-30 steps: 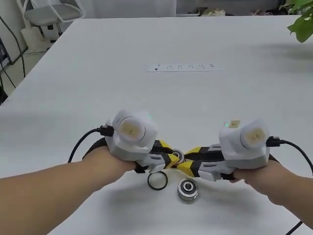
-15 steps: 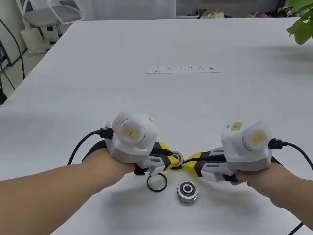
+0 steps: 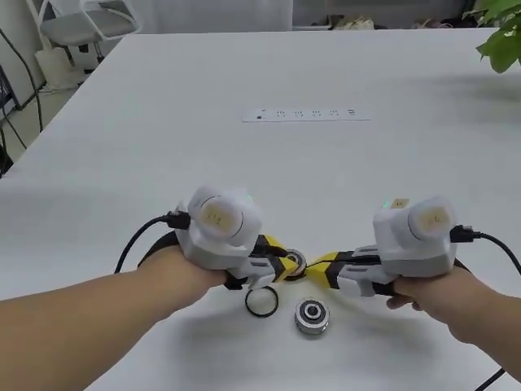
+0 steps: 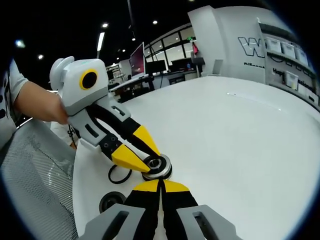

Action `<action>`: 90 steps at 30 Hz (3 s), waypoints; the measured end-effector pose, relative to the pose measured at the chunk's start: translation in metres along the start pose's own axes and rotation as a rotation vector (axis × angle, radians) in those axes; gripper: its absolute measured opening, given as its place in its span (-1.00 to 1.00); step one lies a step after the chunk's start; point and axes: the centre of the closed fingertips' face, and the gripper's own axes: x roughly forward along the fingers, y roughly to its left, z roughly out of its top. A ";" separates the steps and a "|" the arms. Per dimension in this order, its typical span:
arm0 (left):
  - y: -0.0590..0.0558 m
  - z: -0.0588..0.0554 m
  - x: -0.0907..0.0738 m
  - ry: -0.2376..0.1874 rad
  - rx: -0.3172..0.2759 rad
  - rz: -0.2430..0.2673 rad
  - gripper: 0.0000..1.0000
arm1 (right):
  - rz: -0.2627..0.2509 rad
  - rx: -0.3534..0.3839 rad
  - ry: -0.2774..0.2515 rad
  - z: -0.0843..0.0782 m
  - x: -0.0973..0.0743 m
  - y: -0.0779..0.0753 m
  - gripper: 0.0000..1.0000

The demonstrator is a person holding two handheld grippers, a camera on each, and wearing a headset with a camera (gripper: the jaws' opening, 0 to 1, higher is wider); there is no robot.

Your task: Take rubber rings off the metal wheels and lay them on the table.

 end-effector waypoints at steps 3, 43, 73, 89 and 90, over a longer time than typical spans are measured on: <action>0.000 0.000 0.000 0.001 -0.001 0.001 -0.86 | -0.003 0.029 -0.012 0.001 -0.002 -0.002 -1.00; -0.001 0.000 0.001 0.025 0.017 0.019 -0.86 | 0.023 0.207 -0.093 0.015 -0.006 0.005 -1.00; -0.001 0.000 0.001 0.021 0.021 0.019 -0.86 | 0.078 0.205 -0.137 0.024 -0.003 0.017 -1.00; -0.002 0.000 0.001 0.019 0.020 0.018 -0.86 | 0.125 0.216 -0.151 0.027 -0.007 0.024 -1.00; -0.002 0.000 0.001 0.019 0.020 0.018 -0.86 | 0.126 0.217 -0.153 0.027 -0.007 0.024 -1.00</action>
